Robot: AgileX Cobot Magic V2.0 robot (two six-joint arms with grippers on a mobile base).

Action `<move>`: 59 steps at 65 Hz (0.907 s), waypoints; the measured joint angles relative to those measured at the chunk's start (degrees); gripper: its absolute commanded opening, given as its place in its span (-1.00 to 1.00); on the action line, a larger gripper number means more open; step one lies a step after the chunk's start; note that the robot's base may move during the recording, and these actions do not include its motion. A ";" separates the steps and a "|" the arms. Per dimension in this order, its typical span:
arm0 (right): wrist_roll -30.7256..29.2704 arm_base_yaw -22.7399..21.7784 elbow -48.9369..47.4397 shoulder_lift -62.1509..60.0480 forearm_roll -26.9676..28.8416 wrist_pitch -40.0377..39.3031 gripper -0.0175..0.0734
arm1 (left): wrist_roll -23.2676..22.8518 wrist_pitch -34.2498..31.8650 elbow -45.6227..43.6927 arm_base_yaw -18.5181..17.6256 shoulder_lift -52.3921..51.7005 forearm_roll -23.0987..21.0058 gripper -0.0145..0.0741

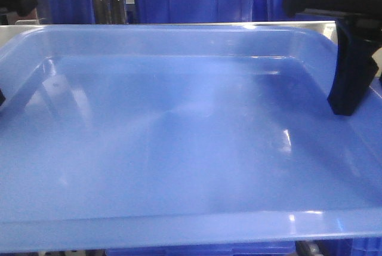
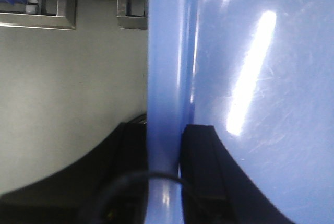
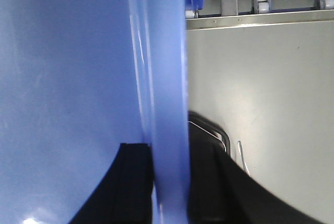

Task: Grab blue tray and place on right shelf
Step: 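Hold the tray with both grippers while driving to the shelf, then raise the tray with both grippers and set it on the upper shelf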

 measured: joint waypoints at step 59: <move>-11.08 -7.29 -42.36 15.41 -9.53 16.29 -0.08 | 8.02 7.61 -40.28 4.11 18.00 8.64 -0.55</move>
